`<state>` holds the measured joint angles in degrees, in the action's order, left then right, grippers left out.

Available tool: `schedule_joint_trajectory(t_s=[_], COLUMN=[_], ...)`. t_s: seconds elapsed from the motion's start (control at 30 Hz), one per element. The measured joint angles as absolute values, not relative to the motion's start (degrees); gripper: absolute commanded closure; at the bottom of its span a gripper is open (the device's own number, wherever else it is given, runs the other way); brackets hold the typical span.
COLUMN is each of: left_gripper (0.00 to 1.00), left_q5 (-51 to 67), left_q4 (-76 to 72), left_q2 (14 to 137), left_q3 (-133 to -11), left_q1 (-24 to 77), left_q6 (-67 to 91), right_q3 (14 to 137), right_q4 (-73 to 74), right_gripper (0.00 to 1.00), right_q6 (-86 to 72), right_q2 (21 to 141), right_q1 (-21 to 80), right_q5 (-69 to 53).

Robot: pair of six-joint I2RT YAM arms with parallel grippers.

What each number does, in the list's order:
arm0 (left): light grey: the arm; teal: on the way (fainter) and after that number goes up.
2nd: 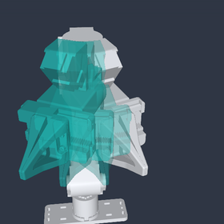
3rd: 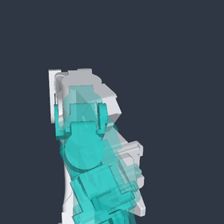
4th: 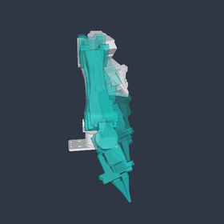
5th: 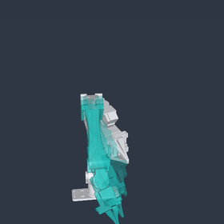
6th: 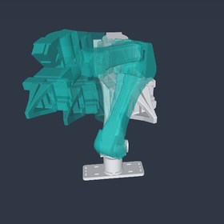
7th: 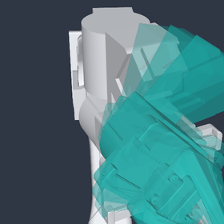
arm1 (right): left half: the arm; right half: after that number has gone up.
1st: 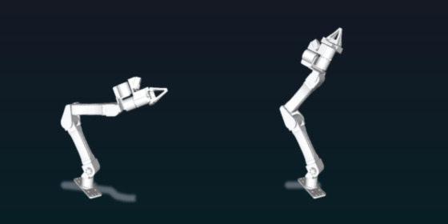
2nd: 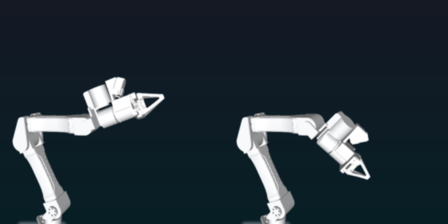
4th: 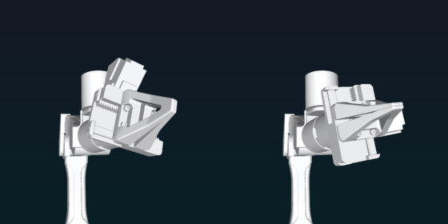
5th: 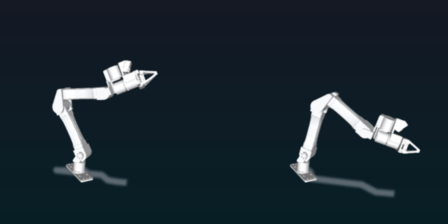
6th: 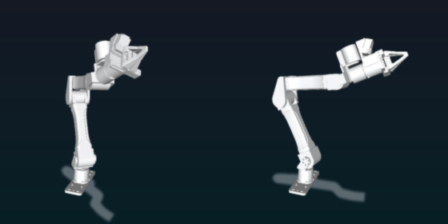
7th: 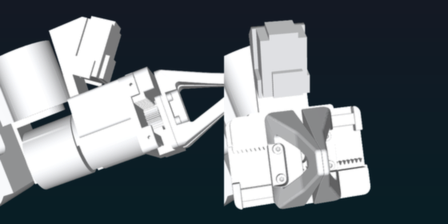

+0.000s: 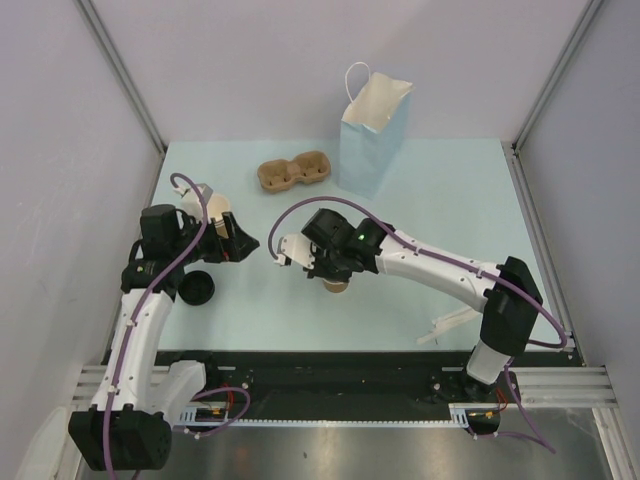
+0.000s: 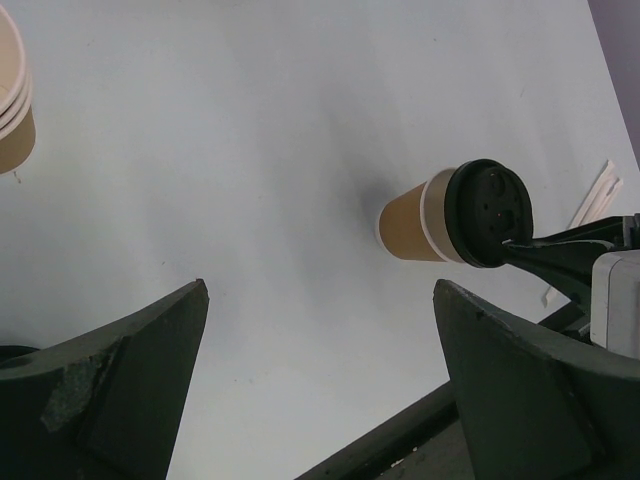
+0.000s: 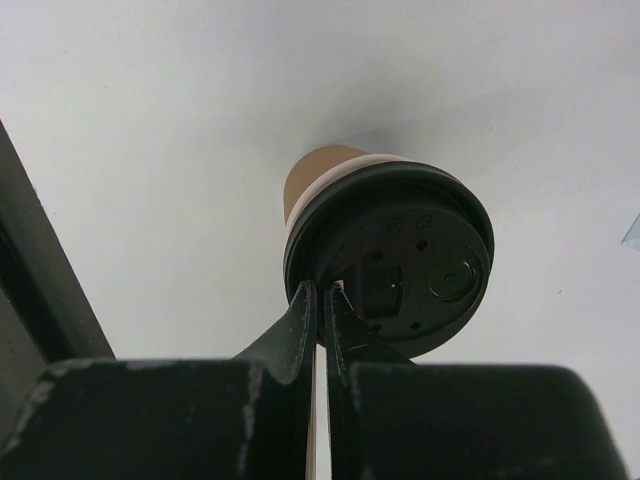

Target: Pack the takeout coffee

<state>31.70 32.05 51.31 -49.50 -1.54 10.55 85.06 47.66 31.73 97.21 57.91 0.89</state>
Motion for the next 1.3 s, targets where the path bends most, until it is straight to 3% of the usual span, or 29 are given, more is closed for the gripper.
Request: schedule_joint_trajectory(t_s=[1.3], left_gripper=[0.01], left_q5=[31.7], left_q4=[32.0], left_q2=[53.3], left_q3=[-49.6], left_q1=[-1.7], left_q6=[10.5], right_q3=[85.2], right_q4=[46.4], right_gripper=[1.00], right_q6=[31.6], right_q2=[100.0], right_q1=[57.1], right_q5=[-0.9])
